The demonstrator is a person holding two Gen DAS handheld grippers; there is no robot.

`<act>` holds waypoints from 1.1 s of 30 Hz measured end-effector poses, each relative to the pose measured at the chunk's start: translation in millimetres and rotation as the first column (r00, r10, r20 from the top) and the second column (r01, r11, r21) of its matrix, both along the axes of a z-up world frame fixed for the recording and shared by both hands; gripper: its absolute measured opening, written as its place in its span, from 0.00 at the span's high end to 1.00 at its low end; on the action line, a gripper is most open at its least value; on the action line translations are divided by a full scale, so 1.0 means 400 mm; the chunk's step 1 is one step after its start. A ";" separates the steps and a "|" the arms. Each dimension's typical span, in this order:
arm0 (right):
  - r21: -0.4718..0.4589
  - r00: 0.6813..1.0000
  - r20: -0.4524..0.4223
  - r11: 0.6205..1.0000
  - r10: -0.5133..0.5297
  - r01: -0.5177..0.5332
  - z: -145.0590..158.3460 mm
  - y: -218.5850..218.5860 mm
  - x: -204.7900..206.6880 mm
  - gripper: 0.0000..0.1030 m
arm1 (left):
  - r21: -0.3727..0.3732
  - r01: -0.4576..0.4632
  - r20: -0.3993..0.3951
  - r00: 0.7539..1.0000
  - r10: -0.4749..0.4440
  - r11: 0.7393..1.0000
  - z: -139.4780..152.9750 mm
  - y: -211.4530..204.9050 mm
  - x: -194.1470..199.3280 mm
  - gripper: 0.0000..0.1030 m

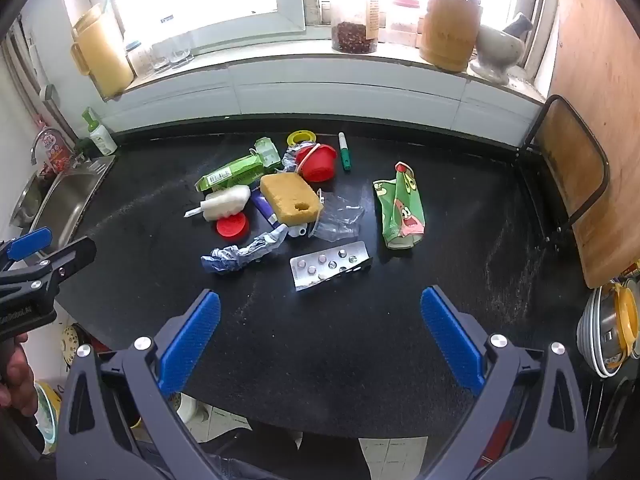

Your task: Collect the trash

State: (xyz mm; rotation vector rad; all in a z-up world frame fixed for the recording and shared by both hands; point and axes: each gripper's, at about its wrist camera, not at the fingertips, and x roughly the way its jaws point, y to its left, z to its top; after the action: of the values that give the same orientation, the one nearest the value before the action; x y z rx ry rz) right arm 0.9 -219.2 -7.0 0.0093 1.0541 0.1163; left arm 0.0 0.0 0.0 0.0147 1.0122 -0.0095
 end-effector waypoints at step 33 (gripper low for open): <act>-0.006 1.000 -0.003 1.000 0.003 -0.003 0.002 0.010 0.012 0.05 | 0.017 0.013 -0.004 1.000 -0.013 1.000 -0.014 -0.007 0.000 0.06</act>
State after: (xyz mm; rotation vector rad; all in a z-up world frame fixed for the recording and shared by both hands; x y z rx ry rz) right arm 5.6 -215.4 -6.2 0.0026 1.0573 0.1165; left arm -0.2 -2.9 -5.6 0.0373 1.0156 -0.0125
